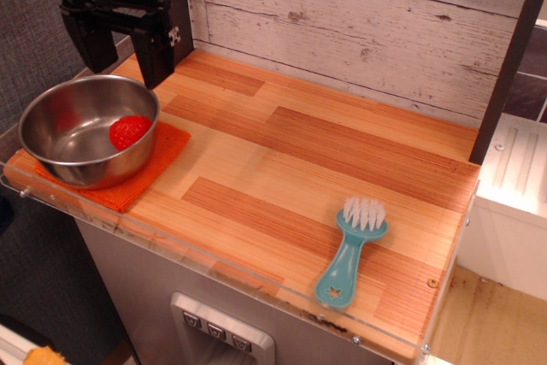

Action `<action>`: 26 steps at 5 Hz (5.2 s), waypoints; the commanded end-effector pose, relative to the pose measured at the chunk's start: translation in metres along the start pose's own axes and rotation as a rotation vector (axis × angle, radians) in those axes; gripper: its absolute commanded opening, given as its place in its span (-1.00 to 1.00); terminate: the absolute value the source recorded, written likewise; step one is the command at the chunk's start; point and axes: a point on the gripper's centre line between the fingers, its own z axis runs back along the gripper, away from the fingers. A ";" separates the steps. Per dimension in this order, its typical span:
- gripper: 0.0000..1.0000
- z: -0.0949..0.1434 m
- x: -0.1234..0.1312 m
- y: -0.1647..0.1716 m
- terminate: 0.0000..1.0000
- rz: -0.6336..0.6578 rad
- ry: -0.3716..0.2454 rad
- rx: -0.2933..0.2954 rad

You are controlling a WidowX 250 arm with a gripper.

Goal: Move strawberry to space above pot.

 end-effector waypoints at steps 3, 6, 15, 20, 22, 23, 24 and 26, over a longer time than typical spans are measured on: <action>1.00 -0.038 -0.020 0.029 -1.00 -0.024 0.069 0.085; 1.00 -0.068 -0.021 0.035 -1.00 0.035 0.113 0.104; -1.00 -0.058 -0.003 0.047 -1.00 0.136 -0.049 -0.077; 1.00 -0.052 -0.002 0.043 -1.00 0.170 0.009 -0.023; 1.00 -0.074 0.015 0.043 -1.00 0.199 0.028 0.011; 1.00 -0.084 0.020 0.039 -1.00 0.197 0.051 0.021; -1.00 -0.080 0.022 0.034 -1.00 0.176 0.035 0.017; -1.00 -0.014 0.028 0.037 -1.00 0.169 -0.071 -0.017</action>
